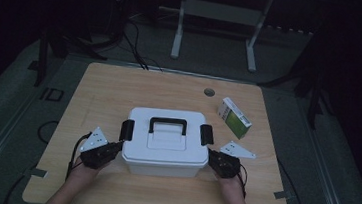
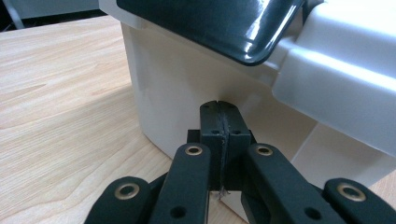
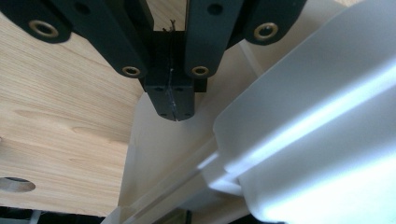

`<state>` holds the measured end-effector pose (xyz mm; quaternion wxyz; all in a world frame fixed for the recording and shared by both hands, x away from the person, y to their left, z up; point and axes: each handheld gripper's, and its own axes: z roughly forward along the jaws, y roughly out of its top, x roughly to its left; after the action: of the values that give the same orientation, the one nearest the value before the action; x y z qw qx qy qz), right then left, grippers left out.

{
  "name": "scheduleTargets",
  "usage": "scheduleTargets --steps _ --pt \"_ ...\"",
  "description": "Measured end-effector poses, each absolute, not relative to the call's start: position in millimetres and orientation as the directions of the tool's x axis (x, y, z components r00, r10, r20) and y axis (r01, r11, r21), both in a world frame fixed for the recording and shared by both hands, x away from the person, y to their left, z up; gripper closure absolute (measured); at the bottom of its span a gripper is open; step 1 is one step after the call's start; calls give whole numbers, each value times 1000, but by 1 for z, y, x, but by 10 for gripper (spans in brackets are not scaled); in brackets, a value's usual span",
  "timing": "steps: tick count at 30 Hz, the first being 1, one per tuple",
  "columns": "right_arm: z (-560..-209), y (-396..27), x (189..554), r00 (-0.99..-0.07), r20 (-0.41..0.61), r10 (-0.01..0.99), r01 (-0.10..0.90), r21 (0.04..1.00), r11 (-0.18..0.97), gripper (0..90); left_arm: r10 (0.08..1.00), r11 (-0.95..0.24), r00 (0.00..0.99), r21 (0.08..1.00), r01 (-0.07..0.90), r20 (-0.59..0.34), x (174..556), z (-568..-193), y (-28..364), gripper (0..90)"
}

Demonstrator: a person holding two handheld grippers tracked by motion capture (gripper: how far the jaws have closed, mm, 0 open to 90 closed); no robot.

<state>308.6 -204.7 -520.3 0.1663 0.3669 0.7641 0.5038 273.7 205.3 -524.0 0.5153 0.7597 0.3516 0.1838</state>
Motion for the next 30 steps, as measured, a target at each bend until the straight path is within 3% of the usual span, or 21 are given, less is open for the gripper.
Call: scheduleTargets --steps 23,30 --pt "-520 -204 313 -702 114 703 379 896 234 900 725 -194 681 918 345 -102 277 -526 214 894" --pt "-518 -229 314 -669 112 735 386 897 214 884 730 -203 673 903 379 -119 281 -525 230 837"
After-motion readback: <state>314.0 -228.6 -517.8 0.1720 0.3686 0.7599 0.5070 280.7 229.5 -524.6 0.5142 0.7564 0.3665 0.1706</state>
